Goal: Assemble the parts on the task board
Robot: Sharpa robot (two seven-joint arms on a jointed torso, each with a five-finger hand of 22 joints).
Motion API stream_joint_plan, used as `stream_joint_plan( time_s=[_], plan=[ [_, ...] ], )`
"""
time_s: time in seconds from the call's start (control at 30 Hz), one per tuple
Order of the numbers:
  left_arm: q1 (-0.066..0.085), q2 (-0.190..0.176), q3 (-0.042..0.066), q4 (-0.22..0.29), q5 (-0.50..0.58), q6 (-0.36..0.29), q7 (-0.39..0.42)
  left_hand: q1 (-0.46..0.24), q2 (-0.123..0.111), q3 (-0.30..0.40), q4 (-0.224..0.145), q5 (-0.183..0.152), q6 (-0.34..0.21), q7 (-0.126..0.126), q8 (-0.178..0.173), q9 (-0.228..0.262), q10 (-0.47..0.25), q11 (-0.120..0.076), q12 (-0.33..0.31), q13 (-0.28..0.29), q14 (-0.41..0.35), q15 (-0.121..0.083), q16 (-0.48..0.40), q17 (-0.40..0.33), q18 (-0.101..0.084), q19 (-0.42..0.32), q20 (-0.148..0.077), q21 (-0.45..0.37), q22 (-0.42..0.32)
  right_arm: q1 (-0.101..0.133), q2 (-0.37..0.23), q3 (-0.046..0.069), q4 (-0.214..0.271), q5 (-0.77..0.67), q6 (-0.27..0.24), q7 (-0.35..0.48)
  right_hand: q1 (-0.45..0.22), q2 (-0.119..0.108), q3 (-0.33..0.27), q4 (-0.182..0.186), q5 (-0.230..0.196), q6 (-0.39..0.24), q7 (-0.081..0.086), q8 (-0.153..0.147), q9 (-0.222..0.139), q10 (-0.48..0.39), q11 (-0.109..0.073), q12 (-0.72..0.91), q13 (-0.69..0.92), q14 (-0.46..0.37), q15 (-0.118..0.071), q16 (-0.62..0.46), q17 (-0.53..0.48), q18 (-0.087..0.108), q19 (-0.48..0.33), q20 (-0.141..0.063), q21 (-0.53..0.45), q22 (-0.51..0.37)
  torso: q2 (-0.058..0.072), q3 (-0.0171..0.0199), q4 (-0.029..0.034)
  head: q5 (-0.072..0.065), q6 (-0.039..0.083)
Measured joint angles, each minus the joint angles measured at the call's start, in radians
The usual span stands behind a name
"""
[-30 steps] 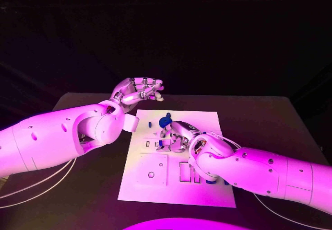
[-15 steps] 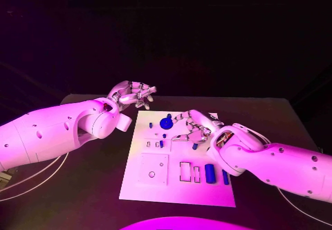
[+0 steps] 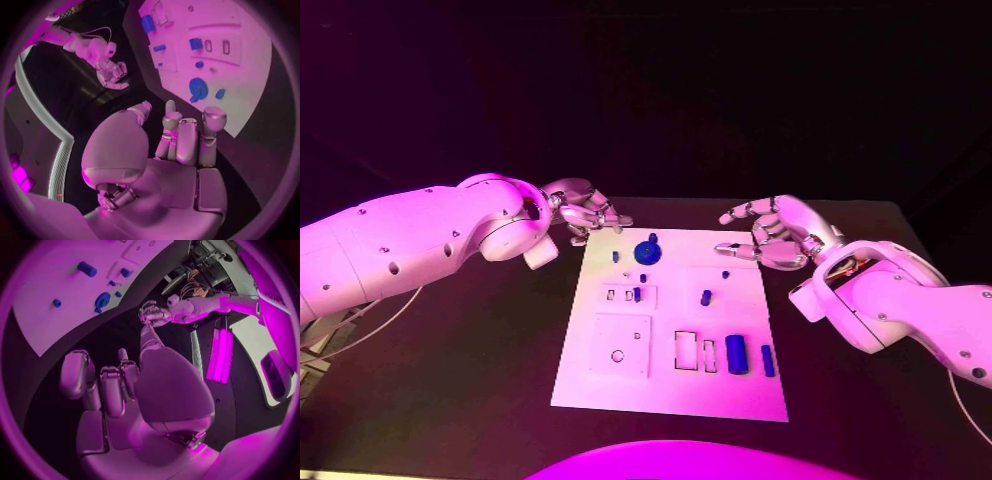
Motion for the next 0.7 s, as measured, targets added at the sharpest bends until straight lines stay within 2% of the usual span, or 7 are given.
stream_joint_plan(
  time_s=[0.07, 0.2, 0.37, 0.43, 0.57, 0.63, 0.7],
  plan=[
    [0.005, 0.010, -0.007, 0.009, -0.045, 0.030, -0.052, 0.000, 0.000, 0.000, 0.000, 0.000, 0.004, -0.004, 0.004, 0.006, 0.001, -0.001, 0.000, 0.000, 0.000, 0.000, 0.000, 0.000, 0.000, 0.000, 0.000, 0.000, 0.000, 0.003, -0.013, 0.000, -0.013, 0.060, -0.012, 0.019, 0.010, 0.010, 0.006, 0.000, 0.036, 0.000, 0.000, -0.002, 0.000, -0.066, 0.000, -0.075, -0.041, -0.002, 0.002, -0.033, 0.000, 0.028, -0.053, -0.001, -0.088, -0.061, -0.002, 0.0006, 0.0000, 0.001, -0.002],
    [0.012, 0.026, -0.013, 0.024, -0.114, 0.060, -0.130, -0.005, -0.005, -0.005, 0.000, 0.000, -0.003, -0.010, 0.012, 0.017, -0.014, -0.002, -0.019, -0.030, 0.004, -0.004, 0.000, 0.005, 0.000, -0.011, 0.000, -0.006, -0.017, 0.009, -0.029, 0.002, -0.045, 0.163, -0.045, 0.051, 0.012, 0.010, 0.006, 0.000, 0.077, -0.004, 0.004, -0.006, -0.001, -0.127, 0.003, -0.139, -0.102, -0.001, 0.001, -0.059, 0.000, 0.031, -0.105, 0.001, -0.183, -0.124, -0.003, 0.0007, 0.0008, 0.002, -0.004],
    [0.017, 0.041, -0.025, 0.023, -0.169, 0.091, -0.198, -0.035, 0.000, -0.019, 0.001, 0.000, -0.003, -0.010, 0.024, 0.033, -0.014, -0.002, -0.019, -0.023, 0.010, -0.002, 0.004, 0.009, 0.000, -0.011, 0.000, 0.000, -0.007, 0.016, -0.035, 0.003, -0.077, 0.268, -0.078, 0.081, 0.015, 0.006, 0.006, 0.000, 0.082, -0.004, 0.004, -0.006, -0.001, -0.141, 0.004, -0.153, -0.118, -0.001, 0.001, -0.064, 0.000, 0.032, -0.117, 0.001, -0.203, -0.137, -0.004, 0.0013, 0.0013, 0.005, -0.007],
    [0.019, 0.051, -0.029, 0.019, -0.185, 0.108, -0.221, -0.045, 0.003, -0.024, 0.001, 0.000, -0.007, -0.014, 0.029, 0.038, -0.014, -0.002, -0.019, -0.020, 0.011, -0.004, 0.004, 0.009, 0.000, -0.009, -0.003, 0.000, -0.005, 0.018, -0.035, 0.003, -0.089, 0.303, -0.088, 0.093, 0.020, 0.011, 0.006, 0.000, 0.087, -0.006, 0.005, -0.006, 0.000, -0.165, 0.005, -0.179, -0.145, -0.001, 0.001, -0.079, -0.015, 0.050, -0.140, 0.003, -0.240, -0.161, -0.004, 0.0019, 0.0012, 0.005, -0.008],
    [0.021, 0.070, -0.037, 0.013, -0.204, 0.135, -0.246, -0.067, 0.001, -0.043, 0.001, 0.000, -0.008, -0.015, 0.036, 0.049, -0.014, -0.002, -0.019, -0.019, 0.011, -0.004, 0.004, 0.009, 0.000, -0.007, -0.004, 0.000, -0.002, 0.022, -0.032, 0.003, -0.108, 0.351, -0.100, 0.112, 0.029, 0.019, 0.020, 0.001, 0.102, -0.017, -0.002, 0.016, 0.007, -0.300, 0.008, -0.381, -0.358, -0.049, 0.005, -0.191, -0.181, 0.080, -0.249, 0.002, -0.446, -0.301, -0.003, 0.0015, 0.0010, 0.005, -0.009],
    [0.021, 0.081, -0.042, 0.010, -0.212, 0.151, -0.257, -0.075, 0.009, -0.049, 0.001, 0.000, -0.014, -0.016, 0.036, 0.052, -0.014, -0.002, -0.019, -0.028, 0.011, -0.004, 0.004, 0.002, 0.000, -0.007, -0.004, 0.000, -0.009, 0.023, -0.029, 0.003, -0.116, 0.379, -0.107, 0.126, 0.044, 0.014, 0.038, 0.002, 0.128, -0.018, -0.001, 0.030, 0.012, -0.342, 0.010, -0.545, -0.530, -0.119, -0.003, -0.375, -0.397, 0.101, -0.286, -0.004, -0.573, -0.391, -0.002, 0.0013, 0.0009, 0.006, -0.012],
    [0.021, 0.091, -0.044, 0.007, -0.218, 0.166, -0.268, -0.083, 0.011, -0.054, 0.001, 0.000, -0.017, -0.012, 0.036, 0.056, -0.017, -0.005, -0.023, -0.032, 0.011, -0.004, -0.001, 0.001, 0.000, -0.007, -0.004, 0.000, -0.014, 0.025, -0.025, 0.003, -0.123, 0.406, -0.112, 0.142, 0.048, 0.016, 0.052, 0.000, 0.139, -0.018, -0.001, 0.037, 0.015, -0.358, 0.012, -0.614, -0.599, -0.185, -0.002, -0.540, -0.568, 0.101, -0.300, -0.004, -0.628, -0.432, -0.002, 0.0008, 0.0004, 0.007, -0.015]
  ],
)
